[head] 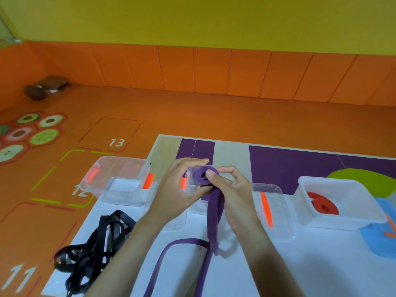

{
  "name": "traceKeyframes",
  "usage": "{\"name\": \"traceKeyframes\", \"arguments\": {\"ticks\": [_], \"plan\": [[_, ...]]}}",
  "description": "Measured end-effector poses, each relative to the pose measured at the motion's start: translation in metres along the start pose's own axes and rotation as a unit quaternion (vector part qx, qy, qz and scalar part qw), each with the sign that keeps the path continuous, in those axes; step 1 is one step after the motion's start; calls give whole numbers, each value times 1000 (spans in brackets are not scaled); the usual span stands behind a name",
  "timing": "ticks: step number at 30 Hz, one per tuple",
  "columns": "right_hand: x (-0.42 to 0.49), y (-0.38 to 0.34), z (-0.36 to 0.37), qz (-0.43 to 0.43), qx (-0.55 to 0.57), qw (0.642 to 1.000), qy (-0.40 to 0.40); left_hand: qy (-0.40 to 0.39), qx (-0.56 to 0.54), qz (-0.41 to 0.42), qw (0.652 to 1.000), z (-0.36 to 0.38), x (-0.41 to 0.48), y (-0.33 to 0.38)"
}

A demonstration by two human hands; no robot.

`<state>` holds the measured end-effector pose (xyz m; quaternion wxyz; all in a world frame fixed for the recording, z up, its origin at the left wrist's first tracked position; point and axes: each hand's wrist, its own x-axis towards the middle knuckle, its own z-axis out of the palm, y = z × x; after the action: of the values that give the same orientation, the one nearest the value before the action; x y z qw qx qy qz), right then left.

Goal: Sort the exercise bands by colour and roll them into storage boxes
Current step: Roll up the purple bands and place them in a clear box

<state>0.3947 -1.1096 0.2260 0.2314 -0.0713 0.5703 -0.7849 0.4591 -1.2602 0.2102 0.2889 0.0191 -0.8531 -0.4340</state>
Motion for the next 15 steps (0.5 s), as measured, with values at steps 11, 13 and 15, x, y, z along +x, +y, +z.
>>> {"name": "traceKeyframes", "arguments": {"ticks": [11,13,15], "plan": [[-2,-4,-3,-61,-38,997,-25,128,150,69,978,5,-11,-10],[-5,-3,1,-54,-27,998,-15,172,136,43,975,15,-15,1],[-4,-8,1,-55,-38,998,-11,151,93,40,983,12,-12,11]]}}
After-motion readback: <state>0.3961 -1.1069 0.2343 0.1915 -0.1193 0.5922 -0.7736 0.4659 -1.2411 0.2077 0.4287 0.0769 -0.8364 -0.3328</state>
